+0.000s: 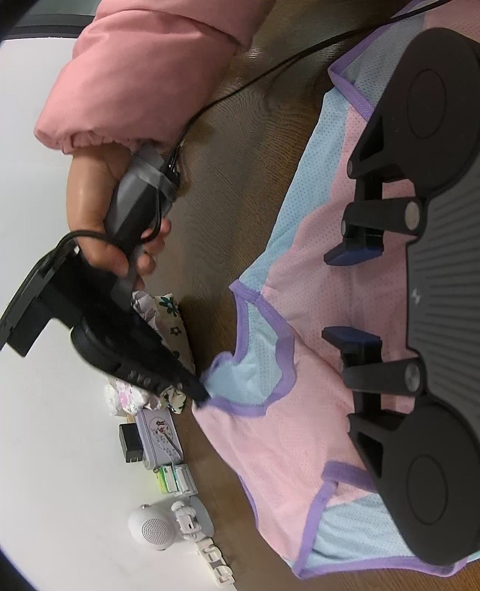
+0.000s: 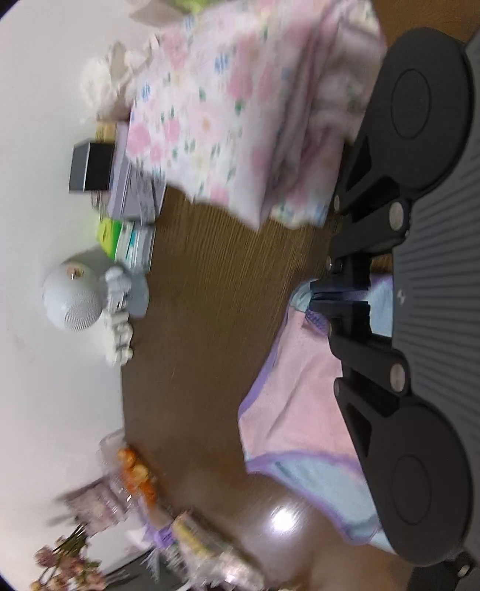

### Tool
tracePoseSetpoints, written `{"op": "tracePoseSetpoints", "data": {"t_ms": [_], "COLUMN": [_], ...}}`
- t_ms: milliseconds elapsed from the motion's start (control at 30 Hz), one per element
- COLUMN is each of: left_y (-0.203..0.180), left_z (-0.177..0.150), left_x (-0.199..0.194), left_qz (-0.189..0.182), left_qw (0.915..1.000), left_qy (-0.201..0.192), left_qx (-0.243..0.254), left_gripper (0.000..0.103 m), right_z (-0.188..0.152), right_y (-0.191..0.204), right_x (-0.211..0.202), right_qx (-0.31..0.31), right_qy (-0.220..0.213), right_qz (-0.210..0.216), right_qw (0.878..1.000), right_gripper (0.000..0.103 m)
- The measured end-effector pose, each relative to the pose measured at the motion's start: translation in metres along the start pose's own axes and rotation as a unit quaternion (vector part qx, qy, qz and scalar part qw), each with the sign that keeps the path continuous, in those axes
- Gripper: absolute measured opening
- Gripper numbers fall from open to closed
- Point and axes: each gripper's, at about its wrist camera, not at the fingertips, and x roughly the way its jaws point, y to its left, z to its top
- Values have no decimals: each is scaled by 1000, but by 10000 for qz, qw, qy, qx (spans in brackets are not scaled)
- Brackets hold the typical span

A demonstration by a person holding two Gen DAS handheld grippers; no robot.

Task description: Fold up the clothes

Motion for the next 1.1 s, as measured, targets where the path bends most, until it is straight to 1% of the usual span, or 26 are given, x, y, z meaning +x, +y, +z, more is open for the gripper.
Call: {"op": "tracePoseSetpoints", "data": {"t_ms": [67, 100, 133, 167, 300, 400, 433, 533, 600, 633, 700, 767, 900, 967, 1033, 1067, 1100], "left_y": [0, 1, 1, 1, 2, 1, 1, 1, 1, 1, 2, 2, 2, 2, 2, 2, 2], "left_z": [0, 0, 0, 0, -1, -2, -2, -3, -3, -3, -3, -3, -4, -4, -4, -4, -4], "left_x": [0, 0, 0, 0, -1, -1, -1, -1, -1, -1, -1, -2, -2, -2, -2, -2, -2], "left_qz": [-2, -5, -8, -11, -17, -12, -11, -9, -8, -10, -13, -18, -17, -19, -22, -23, -25], "left_qw": [10000, 10000, 10000, 10000, 10000, 10000, 10000, 10000, 10000, 10000, 10000, 10000, 10000, 10000, 10000, 10000, 10000], "left_qy": [-2, -3, -4, -4, -8, -11, -12, -13, -14, -15, -16, -19, -21, -23, -25, -27, -28], "left_qx": [1, 1, 0, 0, 4, 8, 11, 21, 26, 26, 25, 24, 29, 31, 31, 31, 32], "left_gripper": [35, 35, 35, 35, 35, 35, 35, 35, 35, 35, 35, 35, 35, 35, 36, 36, 36], "right_z": [-2, -3, -5, -6, -16, -33, -40, -52, -52, -51, -46, -40, -32, -30, -28, -28, -27], "right_y": [2, 3, 5, 7, 23, 40, 43, 48, 45, 42, 32, 23, 10, 4, 0, -1, -1], "right_x": [-4, -7, -11, -16, -28, -24, -22, -11, -4, -2, -7, -11, 4, 13, 17, 18, 20], "right_qx": [-74, -124, -174, -236, -581, -995, -1081, -1240, -1234, -1140, -605, -51, 702, 974, 1214, 1310, 1401], "right_qy": [-95, -165, -249, -355, -661, -575, -546, -451, -480, -527, -719, -896, -684, -667, -743, -745, -740], "right_qz": [-43, -56, -74, -101, -201, -443, -432, -489, -644, -653, -283, 81, 280, 340, 427, 438, 455], "right_qw": [9999, 9998, 9995, 9990, 9959, 9924, 9917, 9901, 9891, 9899, 9952, 9959, 9948, 9924, 9889, 9876, 9863], "right_gripper": [8, 13, 21, 23, 24, 23, 23, 23, 23, 23, 23, 23, 22, 21, 21, 19, 12]}}
